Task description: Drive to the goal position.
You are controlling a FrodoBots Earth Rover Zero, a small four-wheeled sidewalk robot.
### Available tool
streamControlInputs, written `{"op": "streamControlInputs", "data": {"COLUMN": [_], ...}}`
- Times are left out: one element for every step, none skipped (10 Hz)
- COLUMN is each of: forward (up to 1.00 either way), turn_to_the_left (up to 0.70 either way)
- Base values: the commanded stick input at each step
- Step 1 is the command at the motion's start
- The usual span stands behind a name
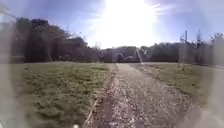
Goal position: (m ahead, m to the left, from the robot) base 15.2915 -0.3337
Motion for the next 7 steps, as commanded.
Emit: {"op": "streamControlInputs", "data": {"forward": [0.7,0.7,0.7,0.7,0.7,0.7,0.7], "turn_to_the_left": [0.0,0.0,0.0,0.0,0.0,0.0,0.0]}}
